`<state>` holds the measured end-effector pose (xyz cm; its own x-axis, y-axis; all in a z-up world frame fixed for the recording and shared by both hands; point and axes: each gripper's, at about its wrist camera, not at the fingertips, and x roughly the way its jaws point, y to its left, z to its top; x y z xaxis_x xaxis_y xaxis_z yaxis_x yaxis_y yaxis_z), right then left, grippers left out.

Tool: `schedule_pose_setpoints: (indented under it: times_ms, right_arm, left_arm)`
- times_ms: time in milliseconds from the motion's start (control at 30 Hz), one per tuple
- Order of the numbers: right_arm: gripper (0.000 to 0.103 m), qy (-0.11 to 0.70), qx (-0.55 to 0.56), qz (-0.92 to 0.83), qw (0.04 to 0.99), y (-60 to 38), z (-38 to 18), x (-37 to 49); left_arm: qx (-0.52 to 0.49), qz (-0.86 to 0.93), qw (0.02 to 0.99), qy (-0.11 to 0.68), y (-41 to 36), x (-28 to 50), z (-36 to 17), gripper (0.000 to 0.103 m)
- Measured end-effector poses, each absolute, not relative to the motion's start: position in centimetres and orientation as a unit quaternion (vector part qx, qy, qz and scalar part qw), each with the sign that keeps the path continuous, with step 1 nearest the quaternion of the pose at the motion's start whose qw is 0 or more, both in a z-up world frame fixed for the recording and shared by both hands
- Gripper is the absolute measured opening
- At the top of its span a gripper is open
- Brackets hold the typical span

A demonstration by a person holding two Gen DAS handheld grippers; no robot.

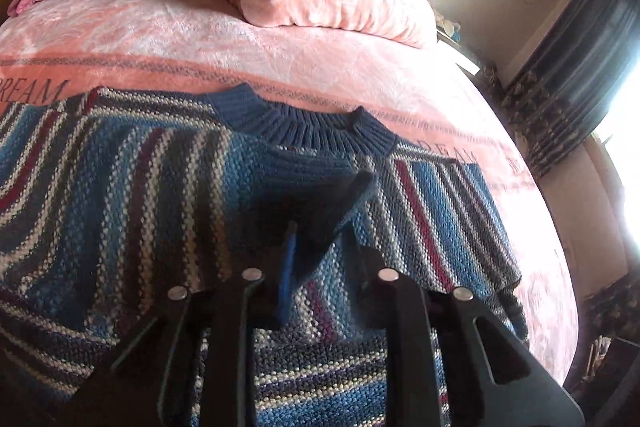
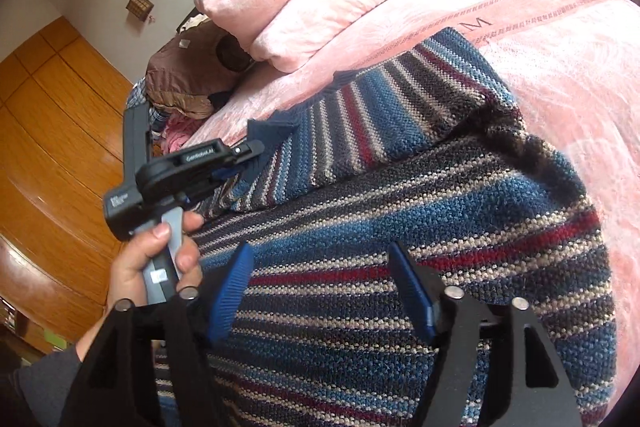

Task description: Fold small clothes

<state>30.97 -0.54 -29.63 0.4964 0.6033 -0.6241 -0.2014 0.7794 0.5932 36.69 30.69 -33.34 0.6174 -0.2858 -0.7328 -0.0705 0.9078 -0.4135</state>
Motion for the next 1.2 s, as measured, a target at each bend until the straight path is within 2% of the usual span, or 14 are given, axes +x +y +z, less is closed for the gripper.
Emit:
schedule_pose_setpoints:
  times_ms: [67, 133, 167, 233, 300, 367, 500, 633, 733, 800, 833, 867, 900, 1200]
  right_arm:
    - [0.076, 0.448, 0.258, 0.243, 0.821, -1.3, -29.5, 31.8]
    - [0.076, 0.454, 0.321, 0.256, 0.791, -2.1, -29.5, 33.6]
    - [0.076, 0.463, 0.358, 0.268, 0.765, -2.1, -29.8, 34.9]
    - [0.075, 0.492, 0.396, 0.301, 0.715, -0.9, -30.5, 38.2]
    - [0.058, 0.525, 0.418, 0.319, 0.669, 1.2, -31.6, 41.8]
    - [0.048, 0.561, 0.429, 0.328, 0.628, 3.8, -32.9, 45.2]
    - [0.048, 0.611, 0.405, 0.3, 0.61, 8.1, -34.8, 49.4]
    - [0.048, 0.625, 0.379, 0.27, 0.626, 10.9, -35.4, 51.0]
    - [0.038, 0.631, 0.37, 0.255, 0.633, 12.3, -35.3, 51.5]
    - [0.031, 0.629, 0.352, 0.248, 0.647, 13.2, -34.3, 51.9]
    - [0.024, 0.628, 0.339, 0.246, 0.656, 13.5, -33.5, 52.2]
    - [0.013, 0.625, 0.323, 0.246, 0.667, 13.9, -32.5, 52.4]
    - [0.007, 0.62, 0.302, 0.244, 0.682, 14.3, -31.2, 52.7]
    - [0.007, 0.552, 0.179, 0.276, 0.766, 17.4, -17.3, 54.5]
  left_arm:
    - [-0.214, -0.085, 0.872, 0.433, 31.0, 35.2, -32.7, 0.063]
    - [-0.218, -0.1, 0.878, 0.415, 32.1, 32.1, -31.6, 0.082]
    - [-0.225, -0.109, 0.879, 0.405, 32.7, 30.2, -31.2, 0.086]
    - [-0.233, -0.11, 0.883, 0.393, 34.2, 26.8, -31.1, 0.088]
    - [-0.247, -0.101, 0.884, 0.384, 35.5, 24.1, -31.7, 0.09]
    - [-0.279, -0.102, 0.877, 0.378, 36.7, 22.3, -32.9, 0.09]
    - [-0.344, -0.112, 0.845, 0.393, 39.0, 22.9, -36.2, 0.089]
    - [-0.377, -0.107, 0.832, 0.394, 40.3, 23.4, -37.6, 0.09]
    - [-0.385, -0.107, 0.828, 0.394, 40.7, 23.5, -38.0, 0.09]
    - [-0.383, -0.108, 0.829, 0.394, 40.9, 23.5, -38.2, 0.09]
    - [-0.384, -0.108, 0.828, 0.393, 40.9, 23.4, -38.2, 0.09]
    - [-0.387, -0.108, 0.828, 0.392, 41.0, 23.4, -38.2, 0.09]
    - [-0.388, -0.109, 0.827, 0.392, 41.0, 23.1, -38.0, 0.09]
    - [-0.38, -0.104, 0.832, 0.391, 40.6, 21.7, -38.0, 0.09]
